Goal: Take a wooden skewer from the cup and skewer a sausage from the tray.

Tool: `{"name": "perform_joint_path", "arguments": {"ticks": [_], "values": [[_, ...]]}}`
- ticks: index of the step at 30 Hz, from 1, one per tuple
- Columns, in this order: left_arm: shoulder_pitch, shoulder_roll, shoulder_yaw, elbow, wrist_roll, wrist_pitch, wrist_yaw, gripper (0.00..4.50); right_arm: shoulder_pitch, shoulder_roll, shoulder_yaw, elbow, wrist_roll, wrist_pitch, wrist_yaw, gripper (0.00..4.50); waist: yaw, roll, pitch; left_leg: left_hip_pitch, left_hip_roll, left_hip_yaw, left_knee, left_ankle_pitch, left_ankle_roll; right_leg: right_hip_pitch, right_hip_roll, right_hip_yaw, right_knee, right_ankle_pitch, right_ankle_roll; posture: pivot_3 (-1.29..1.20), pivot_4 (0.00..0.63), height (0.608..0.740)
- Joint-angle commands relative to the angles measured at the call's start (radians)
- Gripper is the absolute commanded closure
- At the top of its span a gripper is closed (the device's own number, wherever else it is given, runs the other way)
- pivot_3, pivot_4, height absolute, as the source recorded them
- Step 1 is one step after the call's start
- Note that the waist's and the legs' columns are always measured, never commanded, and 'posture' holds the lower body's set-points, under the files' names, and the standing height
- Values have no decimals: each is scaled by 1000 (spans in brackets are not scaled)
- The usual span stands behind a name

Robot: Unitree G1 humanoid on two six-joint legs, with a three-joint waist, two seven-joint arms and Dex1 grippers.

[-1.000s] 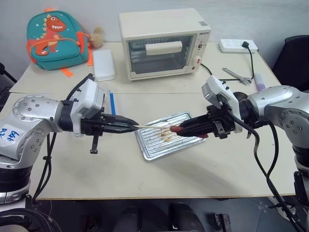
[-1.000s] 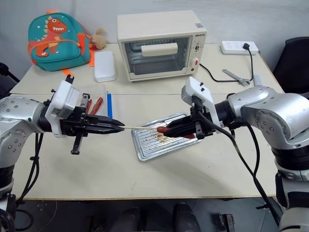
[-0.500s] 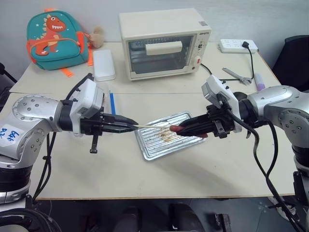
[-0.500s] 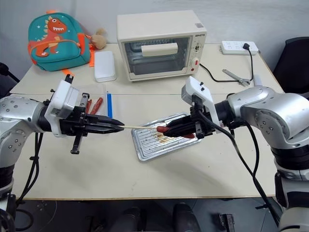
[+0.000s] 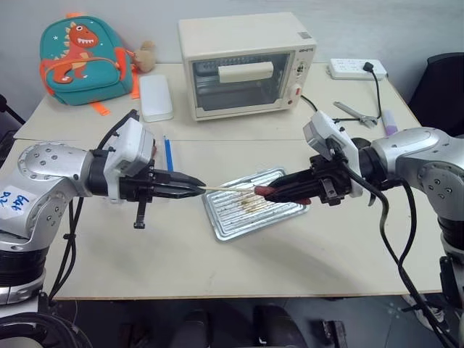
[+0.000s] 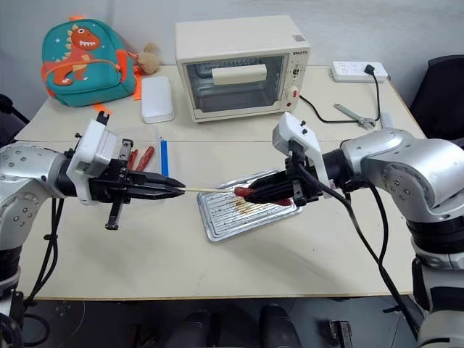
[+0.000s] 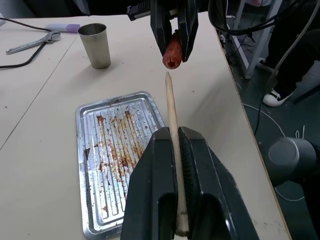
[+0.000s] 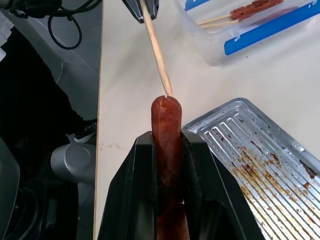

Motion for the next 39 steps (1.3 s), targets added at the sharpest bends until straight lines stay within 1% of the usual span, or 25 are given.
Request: {"name": "perform_joint_path", "arguments": {"ticks": [1, 7, 14, 20, 39], "values": [[-26, 2, 7, -21, -1, -16, -3, 4500, -20, 3, -48, -21, 27, 6, -6, 3873, 0, 0, 0, 0, 0, 0, 0, 0, 0, 0, 0, 0, 0, 0, 0, 0, 150, 740], [-37, -5, -2, -17, 2, -19, -2, 4500, -18, 6, -42, -29, 33, 4, -12, 3873, 0, 0, 0, 0, 0, 0, 0, 0, 0, 0, 0, 0, 0, 0, 0, 0, 150, 740], [-33, 19, 17, 2, 10, -28, -18, 4500, 5, -23, -36, -21, 4, -18, 0, 3873, 0, 0, 0, 0, 0, 0, 0, 0, 0, 0, 0, 0, 0, 0, 0, 0, 150, 740], [-36, 21, 19, 6, 17, -32, -22, 4500, 17, -31, -33, -20, -5, -27, 6, 3873, 0, 0, 0, 0, 0, 0, 0, 0, 0, 0, 0, 0, 0, 0, 0, 0, 150, 740], [-48, 11, 11, 5, 21, -39, -23, 4500, 38, -27, -31, -34, -18, -39, 10, 3873, 0, 0, 0, 0, 0, 0, 0, 0, 0, 0, 0, 0, 0, 0, 0, 0, 150, 740]]}}
